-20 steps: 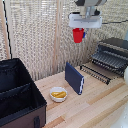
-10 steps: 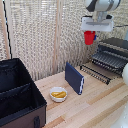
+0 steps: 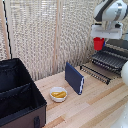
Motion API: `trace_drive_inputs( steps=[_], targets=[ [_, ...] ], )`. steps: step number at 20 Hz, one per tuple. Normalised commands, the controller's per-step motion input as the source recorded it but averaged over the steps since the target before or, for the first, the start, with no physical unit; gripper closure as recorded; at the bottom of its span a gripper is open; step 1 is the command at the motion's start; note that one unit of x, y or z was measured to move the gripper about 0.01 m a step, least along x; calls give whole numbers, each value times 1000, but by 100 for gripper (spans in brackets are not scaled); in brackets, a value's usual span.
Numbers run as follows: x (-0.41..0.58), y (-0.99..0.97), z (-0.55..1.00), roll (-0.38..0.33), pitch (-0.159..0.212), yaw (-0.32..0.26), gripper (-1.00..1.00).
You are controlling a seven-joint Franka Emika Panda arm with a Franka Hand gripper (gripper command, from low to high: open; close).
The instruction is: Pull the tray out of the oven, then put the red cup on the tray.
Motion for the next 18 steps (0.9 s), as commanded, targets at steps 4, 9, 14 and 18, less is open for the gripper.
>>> trace_drive_inputs(
  steps=[4, 9, 14, 18],
  targets=[
    [74, -330, -257, 0, 33, -238, 100],
    [93, -139, -122, 0, 44, -197, 100],
    [47, -2, 2, 0, 47, -88, -100],
    [52, -1, 284, 0, 7, -62, -100]
  ],
)
